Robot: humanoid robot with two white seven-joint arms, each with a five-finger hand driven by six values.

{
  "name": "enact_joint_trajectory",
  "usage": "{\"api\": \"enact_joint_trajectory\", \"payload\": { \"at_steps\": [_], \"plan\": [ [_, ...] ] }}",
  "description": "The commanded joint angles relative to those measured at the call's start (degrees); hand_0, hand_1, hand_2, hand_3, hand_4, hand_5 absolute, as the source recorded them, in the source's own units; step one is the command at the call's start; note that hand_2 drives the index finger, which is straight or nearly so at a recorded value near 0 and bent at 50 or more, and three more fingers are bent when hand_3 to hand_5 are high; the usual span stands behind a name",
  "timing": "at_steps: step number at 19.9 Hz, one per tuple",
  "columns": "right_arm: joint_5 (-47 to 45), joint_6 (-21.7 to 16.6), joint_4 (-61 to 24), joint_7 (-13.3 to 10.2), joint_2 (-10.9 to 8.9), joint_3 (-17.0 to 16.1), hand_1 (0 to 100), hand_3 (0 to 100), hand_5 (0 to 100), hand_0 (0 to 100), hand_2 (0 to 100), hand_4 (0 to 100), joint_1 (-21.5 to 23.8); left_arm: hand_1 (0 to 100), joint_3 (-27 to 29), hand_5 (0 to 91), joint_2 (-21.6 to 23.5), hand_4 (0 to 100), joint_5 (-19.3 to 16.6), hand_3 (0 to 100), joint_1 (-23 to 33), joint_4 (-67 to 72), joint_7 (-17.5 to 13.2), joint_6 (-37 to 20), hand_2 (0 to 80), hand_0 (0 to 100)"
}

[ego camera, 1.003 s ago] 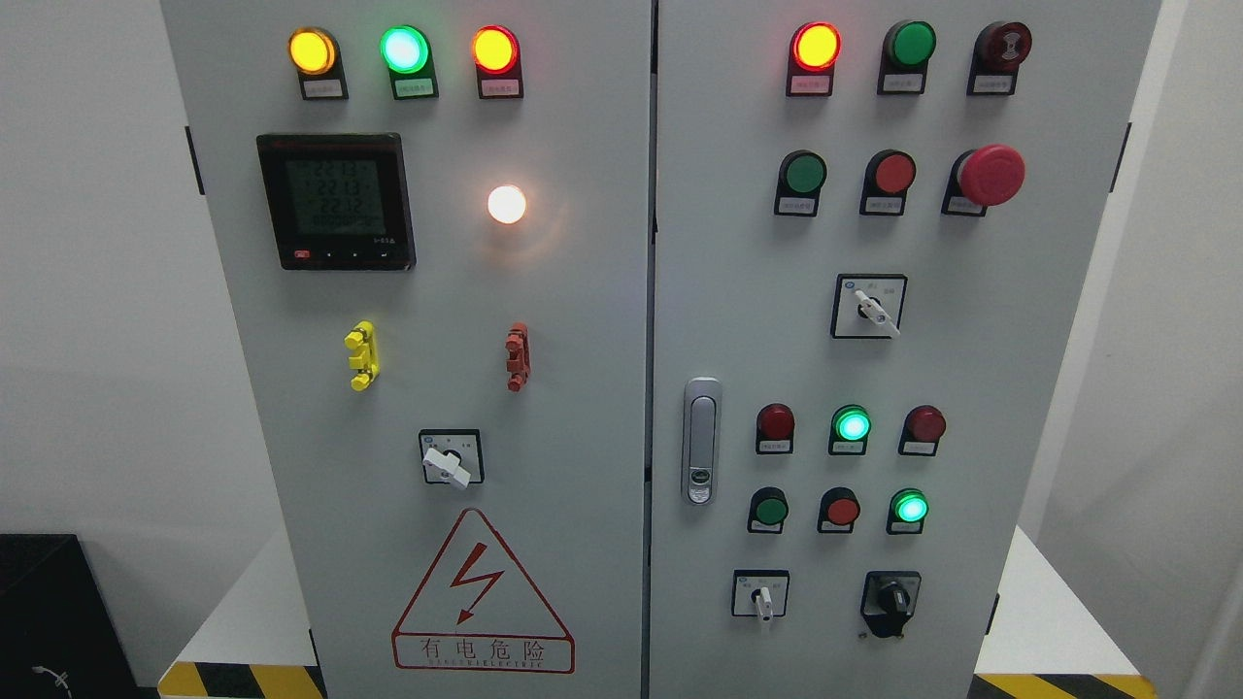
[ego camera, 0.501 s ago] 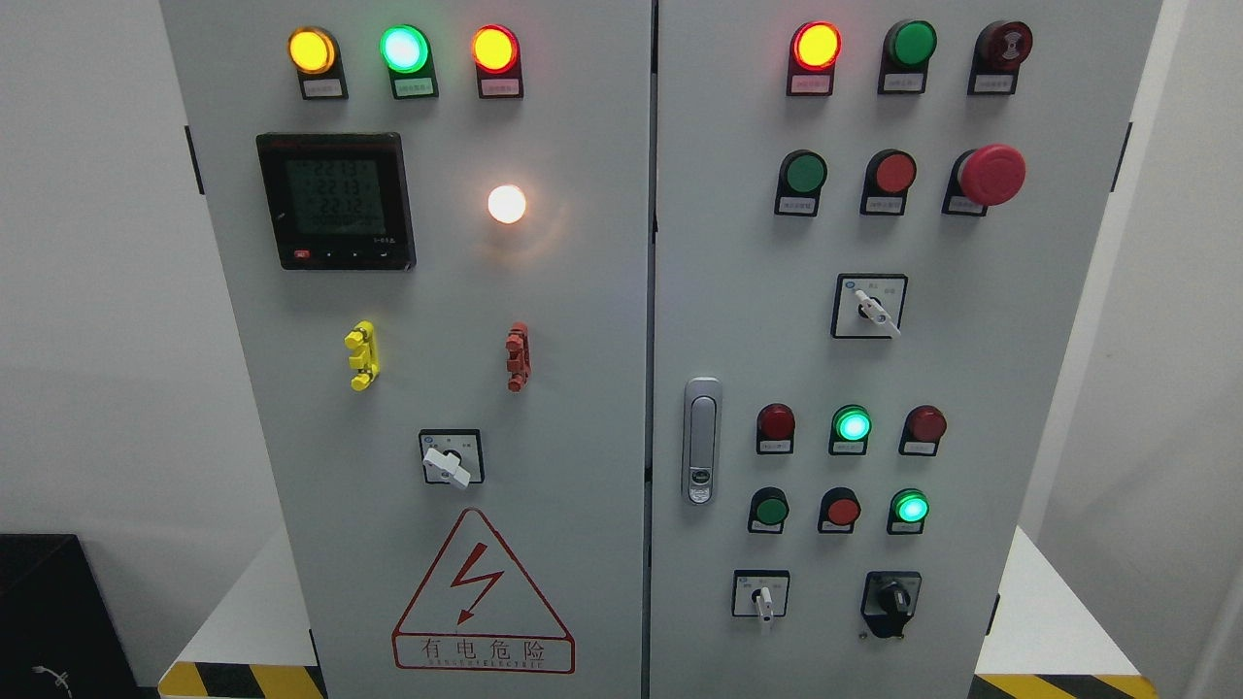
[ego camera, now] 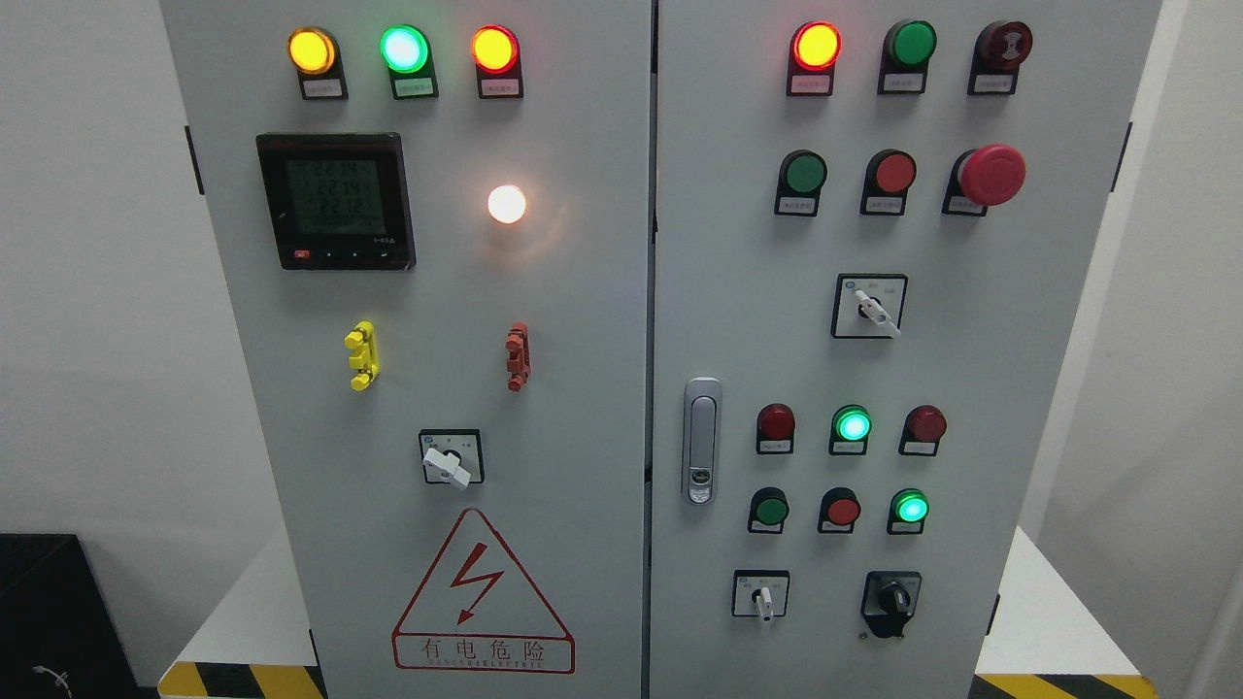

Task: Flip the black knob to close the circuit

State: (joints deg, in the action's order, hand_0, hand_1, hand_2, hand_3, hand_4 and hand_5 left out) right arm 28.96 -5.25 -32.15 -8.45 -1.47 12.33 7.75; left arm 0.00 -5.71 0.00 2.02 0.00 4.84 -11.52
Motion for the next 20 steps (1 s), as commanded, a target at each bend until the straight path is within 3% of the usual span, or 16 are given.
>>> {"api": "enact_joint_trajectory", "payload": {
  "at_steps": [1, 8, 20],
  "plan": [
    [14.9, -0.5, -21.2, 1.3, -2.4, -8.4, 52, 81, 59, 0, 60, 66, 3.4, 0, -1.1, 0.0, 0.1, 0, -1.2, 0, 0.0, 1.3, 0.0, 0.0, 0.0, 0],
    [22.7, -0.6, -35.3, 3.8, -2.31, -11.5, 54, 83, 61, 0, 63, 68, 6.1, 0, -1.1, 0.0, 0.0, 0, -1.2, 0, 0.0, 1.2, 0.0, 0.0, 0.0, 0],
    [25.2, 0.0, -47.4, 6.3, -2.22, -15.7, 49, 85, 62, 0, 64, 69, 3.4, 0, -1.1, 0.0, 0.0, 0, -1.2, 0, 0.0, 1.2, 0.0, 0.0, 0.0, 0]
  ]
}}
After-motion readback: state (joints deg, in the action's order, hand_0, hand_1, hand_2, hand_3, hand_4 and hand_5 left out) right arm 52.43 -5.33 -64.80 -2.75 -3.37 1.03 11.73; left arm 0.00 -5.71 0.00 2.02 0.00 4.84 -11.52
